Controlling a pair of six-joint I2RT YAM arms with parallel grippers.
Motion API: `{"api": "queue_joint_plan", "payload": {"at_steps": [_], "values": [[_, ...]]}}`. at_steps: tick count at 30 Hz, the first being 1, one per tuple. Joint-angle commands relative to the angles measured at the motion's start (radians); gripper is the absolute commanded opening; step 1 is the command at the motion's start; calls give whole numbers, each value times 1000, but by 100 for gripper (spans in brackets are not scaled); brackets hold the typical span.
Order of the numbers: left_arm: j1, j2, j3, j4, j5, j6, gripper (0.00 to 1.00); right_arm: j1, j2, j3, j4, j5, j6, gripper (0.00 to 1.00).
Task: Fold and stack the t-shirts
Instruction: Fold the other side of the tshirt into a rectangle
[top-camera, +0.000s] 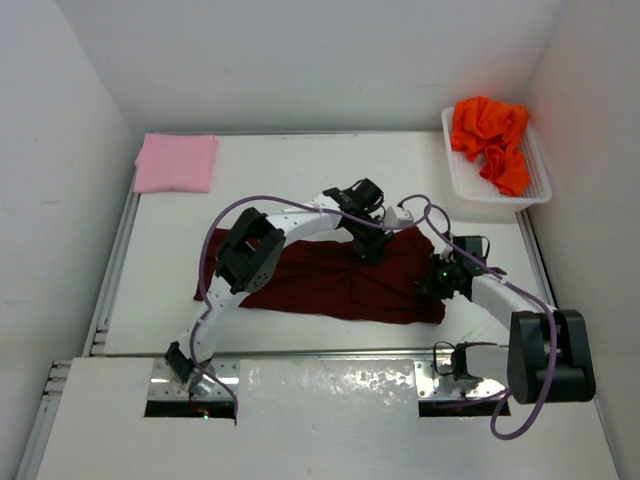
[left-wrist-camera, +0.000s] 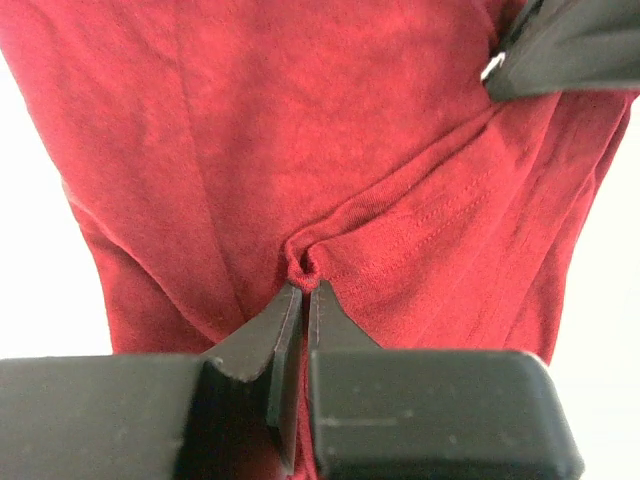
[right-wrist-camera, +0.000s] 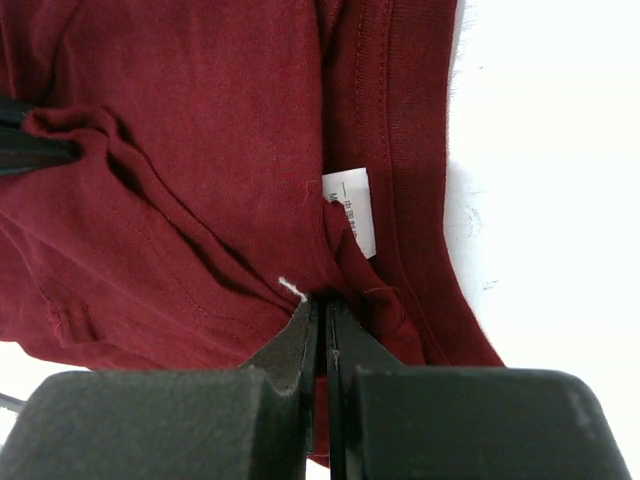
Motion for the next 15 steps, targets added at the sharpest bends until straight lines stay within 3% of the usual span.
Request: {"api": "queue_joint_plan", "payload": {"at_steps": [1, 10, 15], "values": [[2, -42, 42, 35, 5, -42, 0, 1, -9, 26, 5, 29, -28, 0], [36, -108, 8, 49, 27, -62, 0, 1, -35, 51, -34, 44, -48, 0], [60, -176, 20, 40, 61, -79, 0, 1, -125, 137, -144, 124, -143, 0]]}}
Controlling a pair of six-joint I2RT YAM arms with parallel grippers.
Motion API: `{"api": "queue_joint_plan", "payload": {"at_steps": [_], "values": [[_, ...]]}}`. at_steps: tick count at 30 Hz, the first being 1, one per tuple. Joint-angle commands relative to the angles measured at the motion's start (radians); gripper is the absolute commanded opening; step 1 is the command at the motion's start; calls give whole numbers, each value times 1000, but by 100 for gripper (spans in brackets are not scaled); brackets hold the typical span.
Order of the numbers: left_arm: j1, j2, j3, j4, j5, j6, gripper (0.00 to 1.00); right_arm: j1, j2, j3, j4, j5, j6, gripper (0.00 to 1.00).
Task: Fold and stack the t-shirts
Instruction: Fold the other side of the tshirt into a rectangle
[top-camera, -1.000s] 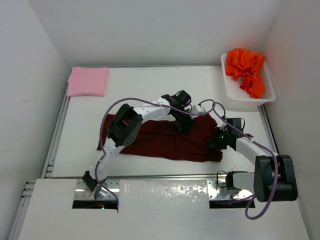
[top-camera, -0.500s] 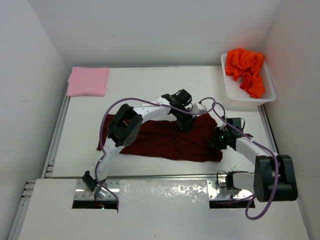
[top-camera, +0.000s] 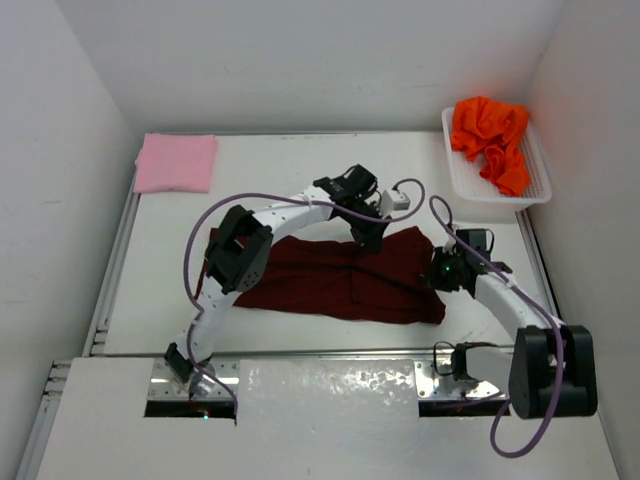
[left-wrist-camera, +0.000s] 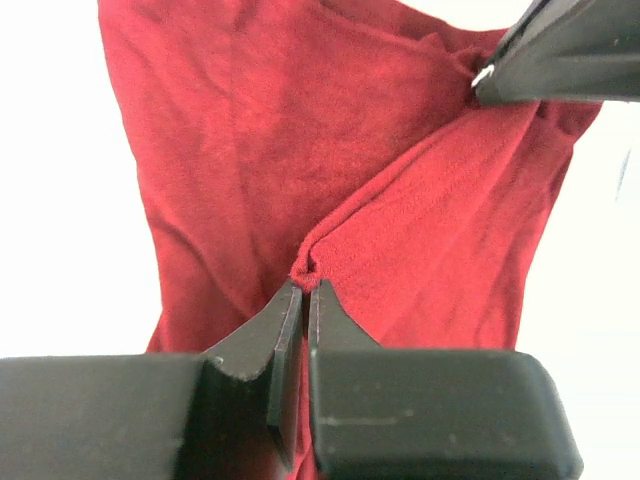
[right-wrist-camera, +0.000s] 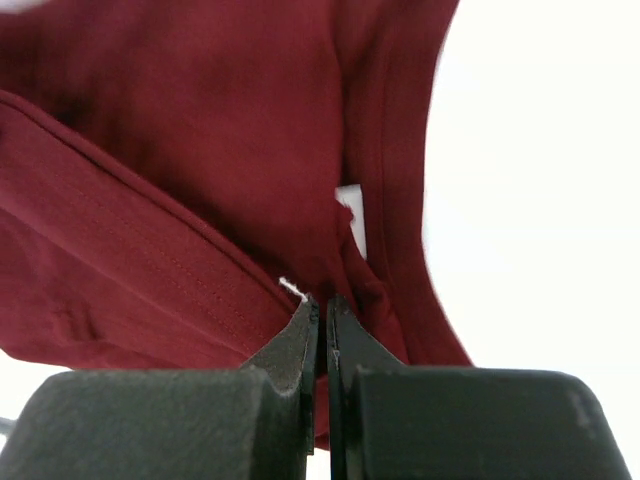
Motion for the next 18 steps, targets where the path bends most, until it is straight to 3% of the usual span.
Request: {"api": "queue_joint_plan", "payload": {"at_steps": [1, 6, 12, 18], "values": [[30, -124, 17, 11, 46, -9, 0, 1, -86, 92, -63, 65, -107, 0], [30, -196, -50, -30, 89, 34, 0, 2, -153, 140, -175, 11, -147, 0], [30, -256, -222, -17, 109, 62, 0, 31, -245, 79, -257, -36, -119, 0], [38, -260, -297, 63, 87, 27, 0, 39, -215, 45, -193, -88, -107, 0]]}}
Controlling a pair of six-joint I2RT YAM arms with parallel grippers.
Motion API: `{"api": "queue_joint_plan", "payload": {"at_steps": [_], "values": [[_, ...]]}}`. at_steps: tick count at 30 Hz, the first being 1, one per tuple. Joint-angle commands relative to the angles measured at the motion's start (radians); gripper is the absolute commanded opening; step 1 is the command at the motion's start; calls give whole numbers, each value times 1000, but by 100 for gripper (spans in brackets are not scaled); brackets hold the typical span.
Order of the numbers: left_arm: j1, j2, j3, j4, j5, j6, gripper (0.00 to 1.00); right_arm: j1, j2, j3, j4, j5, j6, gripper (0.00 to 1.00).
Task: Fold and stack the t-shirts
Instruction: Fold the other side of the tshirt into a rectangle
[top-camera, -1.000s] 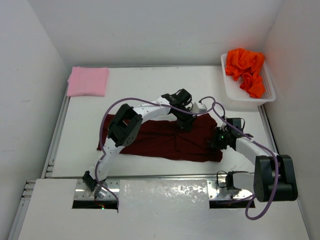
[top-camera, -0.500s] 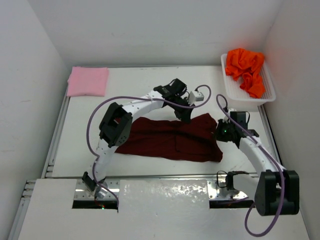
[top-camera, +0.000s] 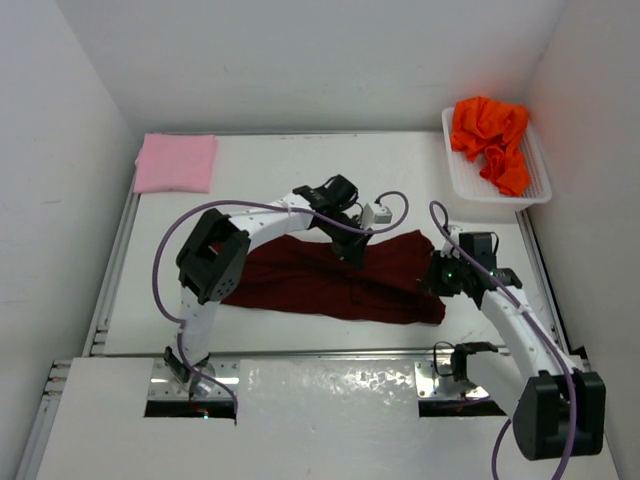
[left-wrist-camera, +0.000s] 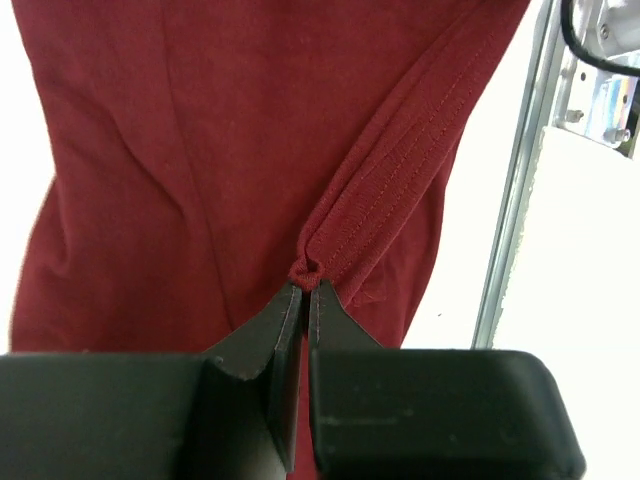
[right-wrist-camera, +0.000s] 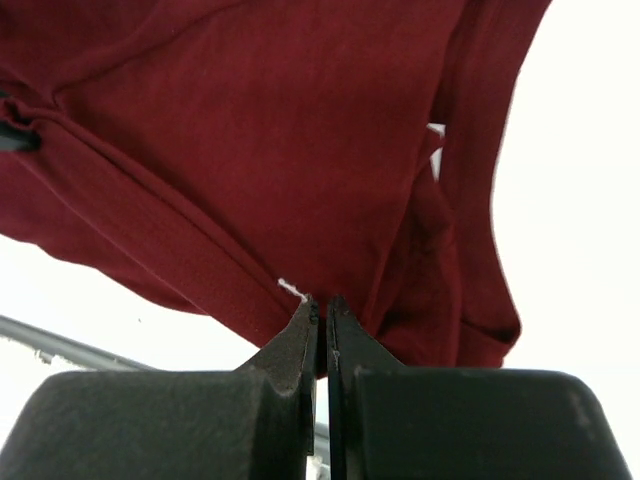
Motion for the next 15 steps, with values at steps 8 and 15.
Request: {"api": "queue_joint_plan", "payload": {"at_steps": [8, 15], "values": [[81, -64, -85, 257, -83, -199, 0, -7, 318, 184, 212, 7, -9, 0], [91, -58, -163, 370, -209, -247, 0, -15, 556, 334, 293, 64, -32, 0]]}}
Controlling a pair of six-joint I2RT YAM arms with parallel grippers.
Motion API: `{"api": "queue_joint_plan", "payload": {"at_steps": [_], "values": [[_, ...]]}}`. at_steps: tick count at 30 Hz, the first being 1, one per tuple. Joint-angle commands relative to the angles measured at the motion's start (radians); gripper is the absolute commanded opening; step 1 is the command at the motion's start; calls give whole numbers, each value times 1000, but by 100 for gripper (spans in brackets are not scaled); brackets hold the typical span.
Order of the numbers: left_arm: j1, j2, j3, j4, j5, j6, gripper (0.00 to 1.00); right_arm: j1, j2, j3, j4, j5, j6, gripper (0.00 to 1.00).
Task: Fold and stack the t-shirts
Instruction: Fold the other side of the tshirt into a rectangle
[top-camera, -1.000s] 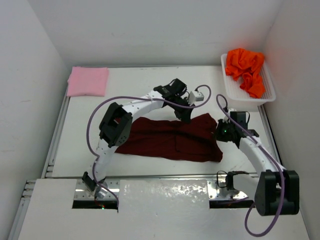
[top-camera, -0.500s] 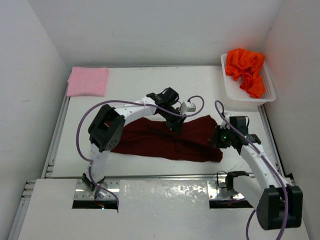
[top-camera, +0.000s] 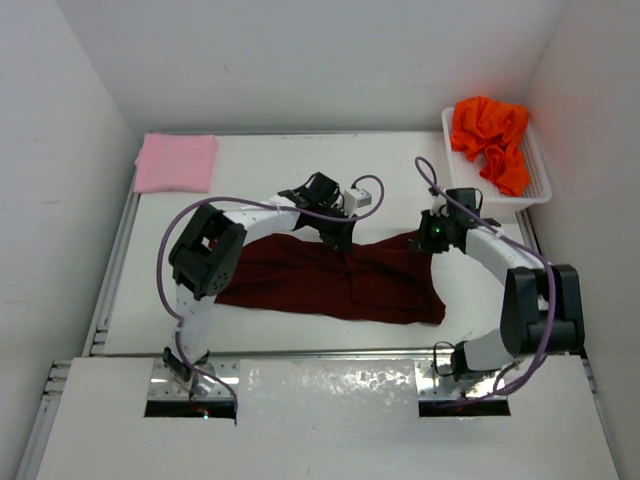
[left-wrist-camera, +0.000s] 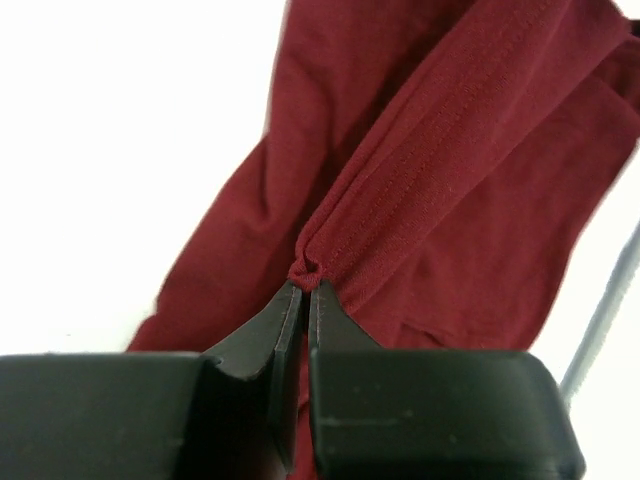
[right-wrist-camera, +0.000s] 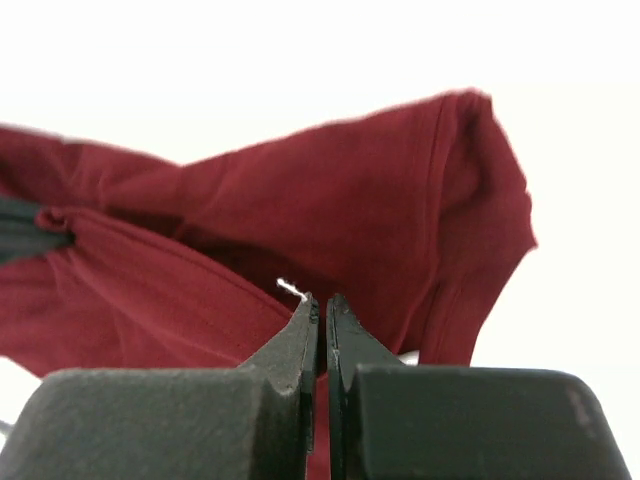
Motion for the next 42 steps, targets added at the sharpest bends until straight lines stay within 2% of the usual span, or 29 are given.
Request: {"api": "queue_joint_plan", "payload": {"at_steps": [1, 10, 15, 17, 18, 19, 22, 24, 27, 30, 32, 34, 36, 42], "values": [[7, -46, -28, 102, -107, -47, 0, -11, 76, 59, 77, 67, -37, 0], [7, -35, -44, 171, -222, -111, 0, -9, 168, 107, 149, 130, -57, 0], [7, -11, -41, 142, -214, -121, 0, -9, 237, 142, 163, 116, -71, 1], [4, -8, -48, 136, -187, -121, 4, -9, 253, 156, 140, 116, -80, 13], [4, -8, -56, 134, -193, -121, 4, -11, 253, 161, 129, 116, -85, 31], [4, -8, -59, 132, -197, -121, 5, -9, 250, 162, 126, 116, -85, 38], [4, 0, -47, 114, -214, -114, 16, -11, 210, 185, 97, 116, -89, 48], [4, 9, -29, 103, -208, -113, 22, -11, 156, 199, 58, 128, -88, 49], [4, 11, -13, 83, -199, -113, 27, -12, 58, 176, 20, 154, -57, 49], [4, 9, -2, 76, -200, -108, 31, -12, -23, 126, -32, 164, 13, 41], [4, 14, 10, 70, -197, -102, 31, -9, -57, 67, -8, 112, 88, 40], [4, 21, 17, 63, -194, -99, 31, -11, -86, -25, 37, 40, 139, 43], [3, 34, 27, 53, -184, -101, 32, -8, -85, -84, 47, 35, 176, 46], [3, 29, 25, 54, -182, -93, 32, -2, -62, -91, 52, 3, 198, 52]]}}
